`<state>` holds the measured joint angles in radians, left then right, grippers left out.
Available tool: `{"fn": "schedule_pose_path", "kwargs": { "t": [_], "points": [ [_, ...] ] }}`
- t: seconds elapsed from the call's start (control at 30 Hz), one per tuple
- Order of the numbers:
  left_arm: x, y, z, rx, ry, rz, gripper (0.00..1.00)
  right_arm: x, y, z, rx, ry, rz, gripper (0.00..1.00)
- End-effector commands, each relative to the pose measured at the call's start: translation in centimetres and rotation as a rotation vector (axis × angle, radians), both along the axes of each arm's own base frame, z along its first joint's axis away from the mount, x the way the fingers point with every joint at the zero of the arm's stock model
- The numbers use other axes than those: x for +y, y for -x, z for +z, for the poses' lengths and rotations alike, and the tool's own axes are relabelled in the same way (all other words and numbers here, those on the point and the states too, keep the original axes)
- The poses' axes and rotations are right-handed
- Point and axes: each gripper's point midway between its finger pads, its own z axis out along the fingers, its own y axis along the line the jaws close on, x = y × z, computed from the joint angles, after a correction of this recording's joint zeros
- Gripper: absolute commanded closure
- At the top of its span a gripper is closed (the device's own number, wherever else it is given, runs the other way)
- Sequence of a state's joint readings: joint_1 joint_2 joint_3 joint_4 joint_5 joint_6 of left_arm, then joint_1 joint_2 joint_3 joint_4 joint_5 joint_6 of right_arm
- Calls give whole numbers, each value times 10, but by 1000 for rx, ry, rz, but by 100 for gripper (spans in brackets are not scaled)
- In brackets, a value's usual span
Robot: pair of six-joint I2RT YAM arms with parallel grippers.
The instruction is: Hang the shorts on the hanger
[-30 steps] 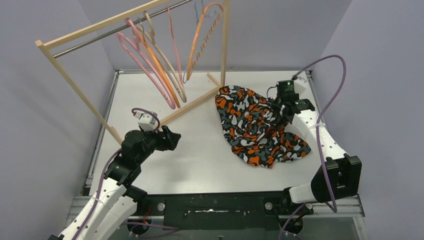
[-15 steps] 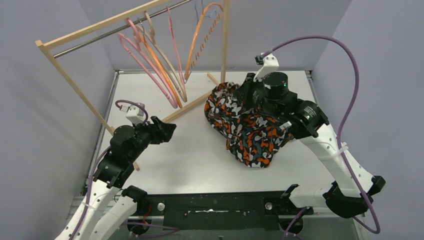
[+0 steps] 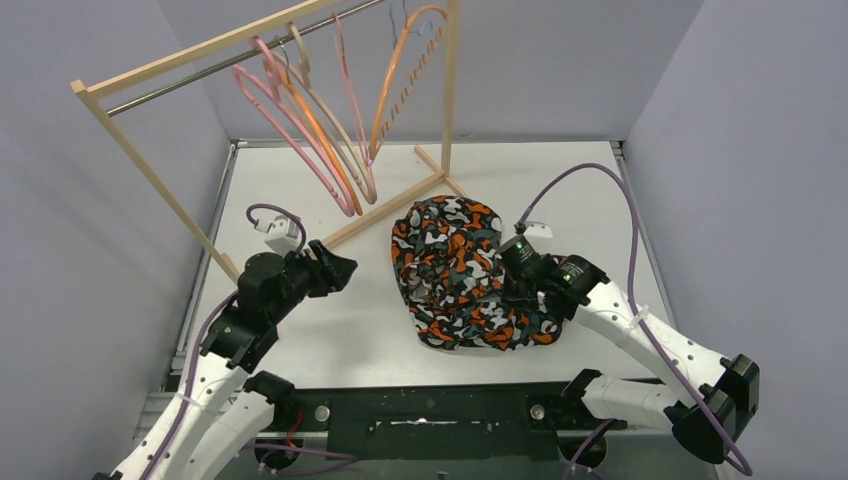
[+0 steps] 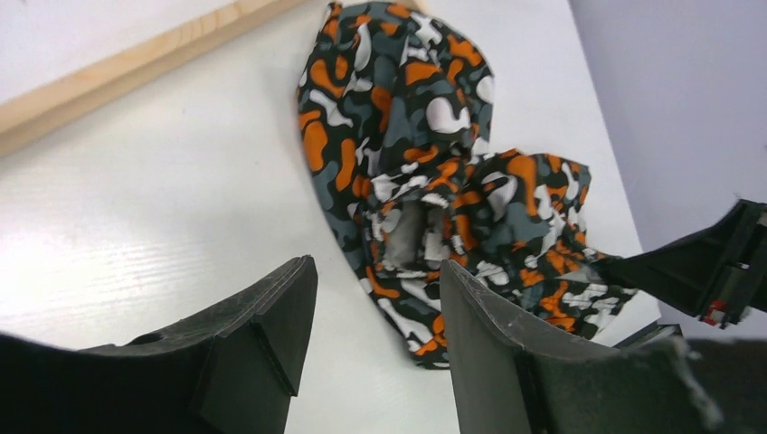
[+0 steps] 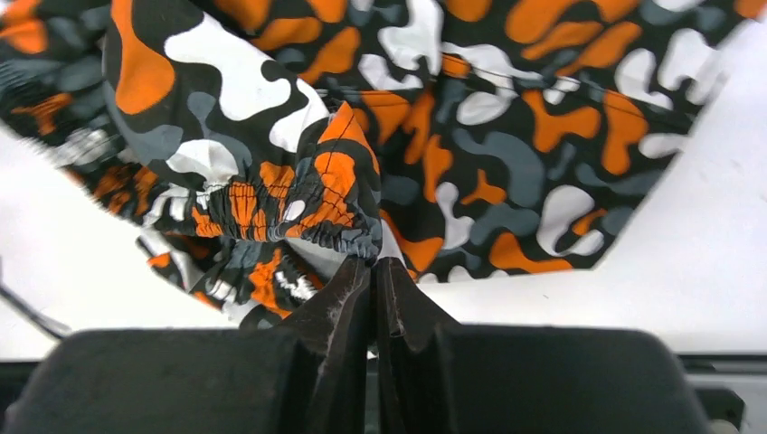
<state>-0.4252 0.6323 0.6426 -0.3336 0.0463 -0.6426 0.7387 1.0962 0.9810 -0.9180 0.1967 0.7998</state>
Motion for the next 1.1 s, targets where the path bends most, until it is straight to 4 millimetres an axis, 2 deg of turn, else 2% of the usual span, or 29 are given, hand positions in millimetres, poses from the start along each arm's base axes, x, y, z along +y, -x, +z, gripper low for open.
{"fn": "schedule_pose_path", "kwargs": {
  "t": [0.0,0.17,0.3,0.53,0.77,0.9,1.07],
  "points": [
    [-13,-9,-6,-12,55,-22,49,-40,-10,13,-80,106,-193,100],
    [-40,-16,-18,-17,114,-100,51,-50,-19,20,-133,94,-260,100],
    [-65,-18,-23,-93,99,-167,51,-61,-27,25,-153,53,-308,100],
    [-110,-15,-29,-296,-42,-299,50,-52,-32,32,-189,-51,-262,100],
    [-136,-22,-49,-359,-96,-367,49,-52,-31,32,-189,-60,-247,100],
    [-153,-20,-75,-391,-179,-477,45,-50,-30,33,-196,-76,-234,100],
    [-154,-28,-93,-457,-226,-457,46,-47,-30,34,-187,-87,-220,100]
  ]
}}
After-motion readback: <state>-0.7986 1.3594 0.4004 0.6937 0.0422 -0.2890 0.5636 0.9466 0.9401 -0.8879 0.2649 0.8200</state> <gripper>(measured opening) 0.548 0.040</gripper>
